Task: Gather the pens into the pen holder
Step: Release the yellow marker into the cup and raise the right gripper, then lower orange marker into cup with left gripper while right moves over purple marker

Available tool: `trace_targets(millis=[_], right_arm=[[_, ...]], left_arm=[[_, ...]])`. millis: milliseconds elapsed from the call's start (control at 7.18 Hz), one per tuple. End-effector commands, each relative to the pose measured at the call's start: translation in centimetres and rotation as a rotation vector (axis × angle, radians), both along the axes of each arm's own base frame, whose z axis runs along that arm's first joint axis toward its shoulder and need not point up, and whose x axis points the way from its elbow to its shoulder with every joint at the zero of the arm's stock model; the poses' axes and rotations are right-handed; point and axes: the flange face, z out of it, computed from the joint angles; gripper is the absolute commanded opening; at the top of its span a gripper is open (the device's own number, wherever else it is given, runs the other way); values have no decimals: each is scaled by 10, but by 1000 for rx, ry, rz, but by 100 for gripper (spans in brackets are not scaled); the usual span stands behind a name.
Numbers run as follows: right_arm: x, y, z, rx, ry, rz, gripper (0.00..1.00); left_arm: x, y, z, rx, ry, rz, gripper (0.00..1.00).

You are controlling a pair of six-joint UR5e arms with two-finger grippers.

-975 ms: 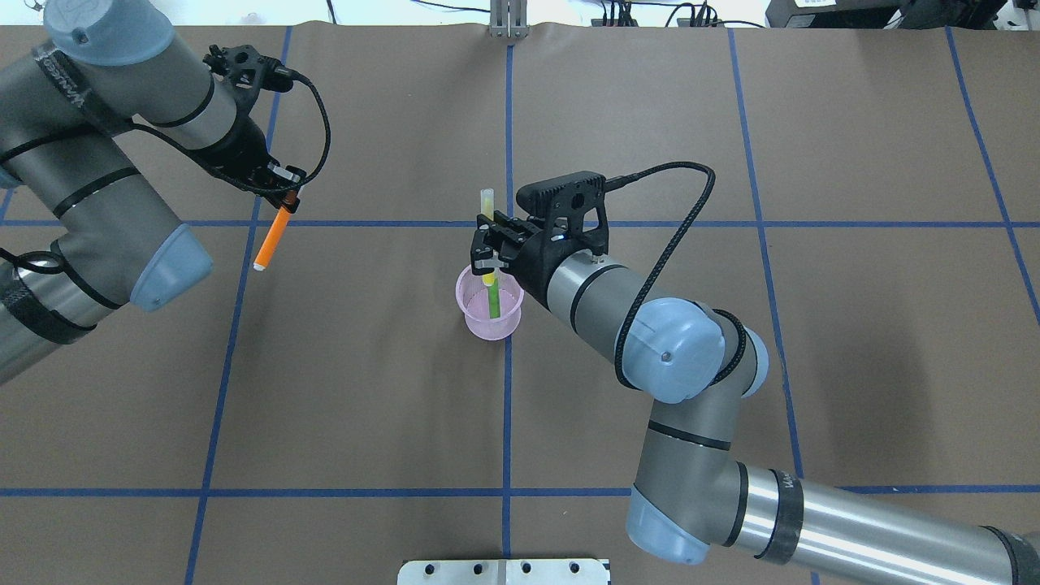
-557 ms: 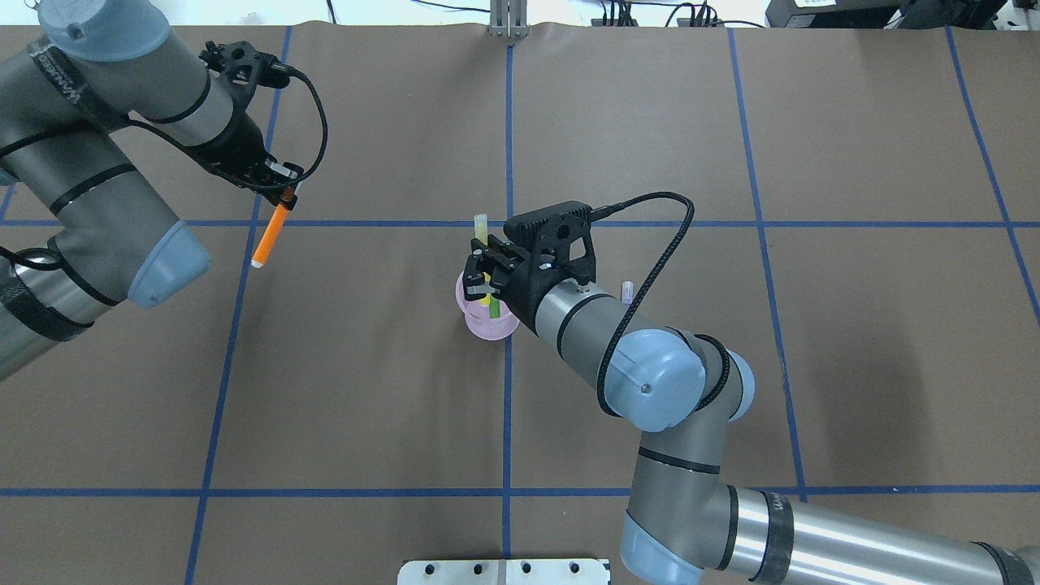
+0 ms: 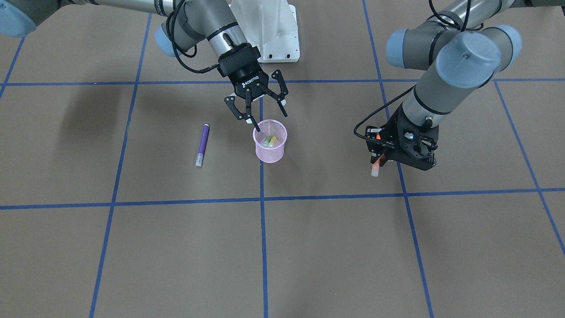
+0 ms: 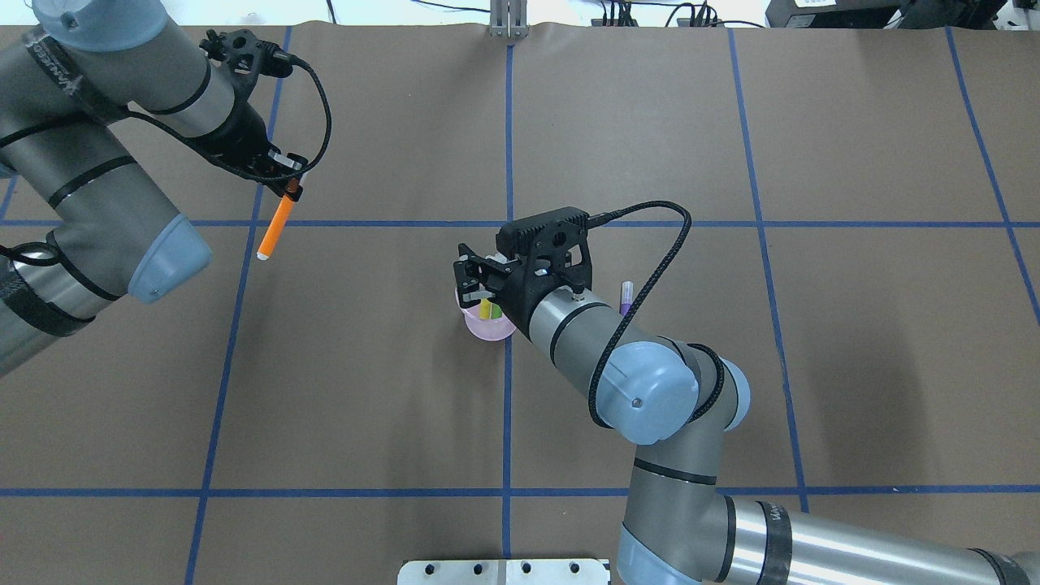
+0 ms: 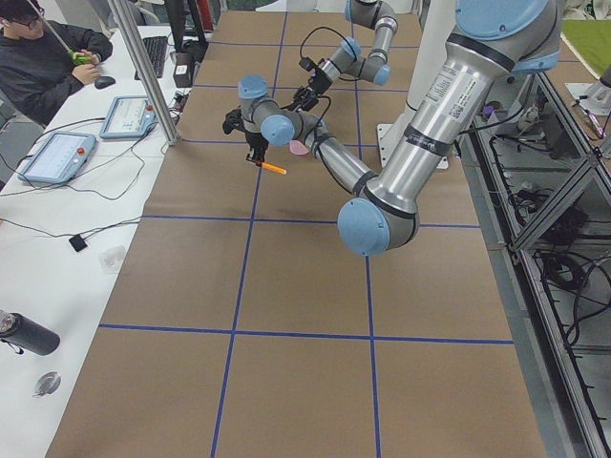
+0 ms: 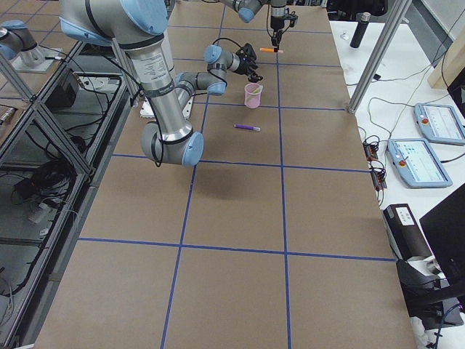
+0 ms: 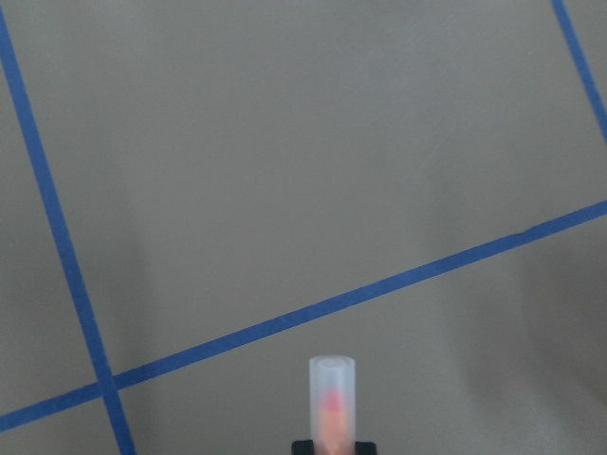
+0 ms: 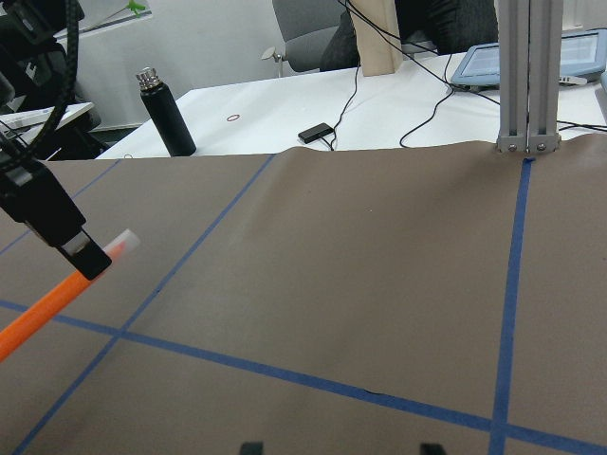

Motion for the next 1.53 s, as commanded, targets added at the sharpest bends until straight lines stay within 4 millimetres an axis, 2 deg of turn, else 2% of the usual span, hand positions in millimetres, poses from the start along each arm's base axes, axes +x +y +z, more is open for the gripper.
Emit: trace_targets(millis=[0, 139, 279, 418, 557, 696, 836, 975, 1114, 1393], right_arm=[[36, -17, -5, -197, 124, -82, 100], [62, -35, 6, -359, 218, -151, 100], [93, -57, 23, -511, 286, -206, 100], [103, -62, 44, -602, 311, -259, 100], [104, -61, 54, -626, 317, -276, 100], [104, -61, 57, -635, 322, -281, 100], [101, -62, 62, -659, 323, -292, 100], [96, -60, 71, -719, 313, -306, 100], [93, -58, 75, -744, 309, -333, 100], [83, -61, 88, -779, 329, -349, 100]], left_arm=[[-16, 10, -45, 75, 89, -91, 0], [-22, 10, -60, 111, 170, -206, 0], [-25, 17, -78, 95, 240, -319, 0], [-7, 42, -95, 115, 339, -399, 0], [14, 62, -106, 102, 459, -476, 0], [39, 88, -92, 98, 558, -503, 0], [52, 105, -80, 124, 626, -499, 0], [76, 119, -68, 123, 674, -504, 0], [100, 130, -58, 126, 689, -501, 0], [127, 140, -50, 121, 677, -496, 0]])
